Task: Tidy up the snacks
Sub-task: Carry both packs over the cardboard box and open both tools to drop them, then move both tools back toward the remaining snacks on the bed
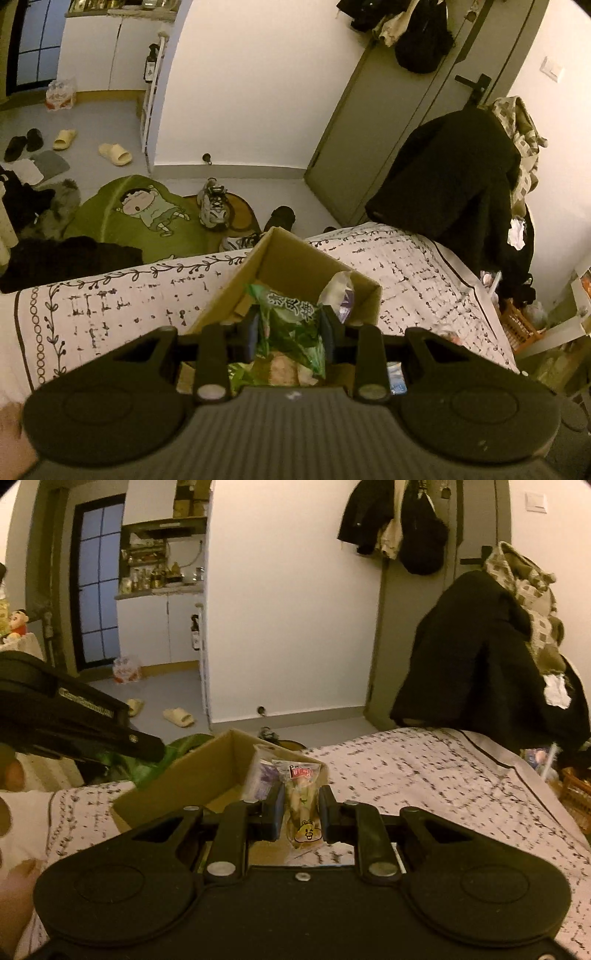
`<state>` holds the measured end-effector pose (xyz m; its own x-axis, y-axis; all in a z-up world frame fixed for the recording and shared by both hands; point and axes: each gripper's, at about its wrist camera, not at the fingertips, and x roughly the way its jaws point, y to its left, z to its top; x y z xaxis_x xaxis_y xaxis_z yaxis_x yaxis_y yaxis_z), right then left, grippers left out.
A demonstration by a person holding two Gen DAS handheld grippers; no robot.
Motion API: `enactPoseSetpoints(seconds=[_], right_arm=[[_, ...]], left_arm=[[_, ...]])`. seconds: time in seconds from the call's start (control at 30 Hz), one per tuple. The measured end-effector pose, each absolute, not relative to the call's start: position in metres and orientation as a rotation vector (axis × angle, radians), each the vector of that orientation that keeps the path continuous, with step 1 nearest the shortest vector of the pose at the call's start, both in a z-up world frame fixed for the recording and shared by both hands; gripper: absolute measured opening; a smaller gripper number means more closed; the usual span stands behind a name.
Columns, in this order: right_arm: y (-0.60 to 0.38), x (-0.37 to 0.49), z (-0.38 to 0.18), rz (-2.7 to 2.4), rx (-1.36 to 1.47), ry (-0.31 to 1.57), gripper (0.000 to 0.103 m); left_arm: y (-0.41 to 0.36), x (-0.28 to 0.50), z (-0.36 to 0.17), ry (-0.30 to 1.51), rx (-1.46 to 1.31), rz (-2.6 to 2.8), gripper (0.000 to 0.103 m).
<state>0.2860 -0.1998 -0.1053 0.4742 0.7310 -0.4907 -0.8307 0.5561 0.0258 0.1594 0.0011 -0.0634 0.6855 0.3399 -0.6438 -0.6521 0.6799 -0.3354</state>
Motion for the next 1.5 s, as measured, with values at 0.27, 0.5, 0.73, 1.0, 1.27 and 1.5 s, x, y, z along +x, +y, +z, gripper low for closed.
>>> enactPoseSetpoints(seconds=[0.27, 0.5, 0.73, 1.0, 1.27, 1.5], right_arm=[[-0.177, 0.271, -0.112, 1.045, -0.248, 0.502, 0.019], [-0.159, 0.262, -0.126, 1.089, -0.283, 0.555, 0.026], [-0.176, 0.269, -0.121, 1.027, -0.254, 0.542, 0.047], [-0.183, 0.274, -0.124, 0.976, -0.238, 0.551, 0.072], [-0.191, 0.284, -0.125, 0.947, -0.211, 0.567, 0.08], [-0.205, 0.3, -0.128, 0.884, -0.144, 0.61, 0.09]], left_arm=[[0.017, 0.155, -0.073, 0.592, -0.601, 0.615, 0.032], [0.025, 0.155, -0.082, 0.612, -0.609, 0.62, 0.032], [0.032, 0.161, -0.086, 0.618, -0.615, 0.613, 0.032], [0.034, 0.176, -0.085, 0.62, -0.598, 0.59, 0.032], [0.045, 0.19, -0.084, 0.609, -0.601, 0.584, 0.036], [0.039, 0.184, -0.083, 0.598, -0.603, 0.653, 0.066]])
